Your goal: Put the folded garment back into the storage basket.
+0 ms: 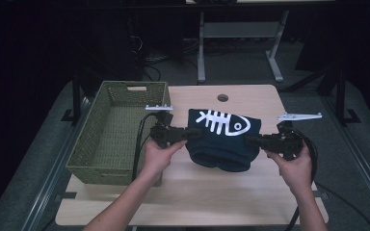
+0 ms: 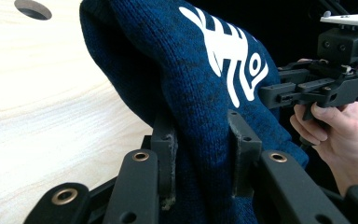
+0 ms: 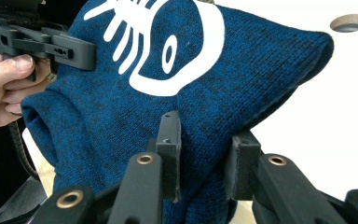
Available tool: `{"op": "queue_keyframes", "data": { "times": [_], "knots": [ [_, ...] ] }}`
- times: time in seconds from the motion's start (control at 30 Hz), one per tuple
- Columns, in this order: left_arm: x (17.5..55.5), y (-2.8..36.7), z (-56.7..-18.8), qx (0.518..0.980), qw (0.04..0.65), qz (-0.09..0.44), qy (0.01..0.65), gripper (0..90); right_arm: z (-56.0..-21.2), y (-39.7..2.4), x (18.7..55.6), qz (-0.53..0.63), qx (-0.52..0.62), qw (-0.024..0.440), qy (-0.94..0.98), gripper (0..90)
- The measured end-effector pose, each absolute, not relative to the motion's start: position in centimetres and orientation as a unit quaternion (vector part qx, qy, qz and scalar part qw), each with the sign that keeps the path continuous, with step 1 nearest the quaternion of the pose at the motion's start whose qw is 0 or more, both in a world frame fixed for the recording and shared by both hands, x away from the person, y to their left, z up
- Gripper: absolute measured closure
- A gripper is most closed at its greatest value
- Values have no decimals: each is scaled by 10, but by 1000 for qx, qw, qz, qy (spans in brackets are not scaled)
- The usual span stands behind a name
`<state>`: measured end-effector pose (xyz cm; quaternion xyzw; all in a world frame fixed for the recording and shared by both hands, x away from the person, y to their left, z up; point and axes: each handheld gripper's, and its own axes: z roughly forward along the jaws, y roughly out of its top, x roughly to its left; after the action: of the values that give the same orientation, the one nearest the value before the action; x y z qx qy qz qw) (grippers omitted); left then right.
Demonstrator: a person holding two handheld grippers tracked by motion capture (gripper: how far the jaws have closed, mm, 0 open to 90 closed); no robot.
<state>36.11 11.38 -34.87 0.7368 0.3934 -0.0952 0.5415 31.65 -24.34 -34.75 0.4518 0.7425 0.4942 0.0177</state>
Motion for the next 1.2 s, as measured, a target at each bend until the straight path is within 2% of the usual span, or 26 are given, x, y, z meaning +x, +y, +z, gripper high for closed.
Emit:
{"op": "queue_keyframes", "data": {
  "times": [1.2],
  "knots": [
    [366, 167, -328, 727, 546, -91, 407, 690, -322, -194, 340, 492, 407, 20, 769, 709]
  ]
}}
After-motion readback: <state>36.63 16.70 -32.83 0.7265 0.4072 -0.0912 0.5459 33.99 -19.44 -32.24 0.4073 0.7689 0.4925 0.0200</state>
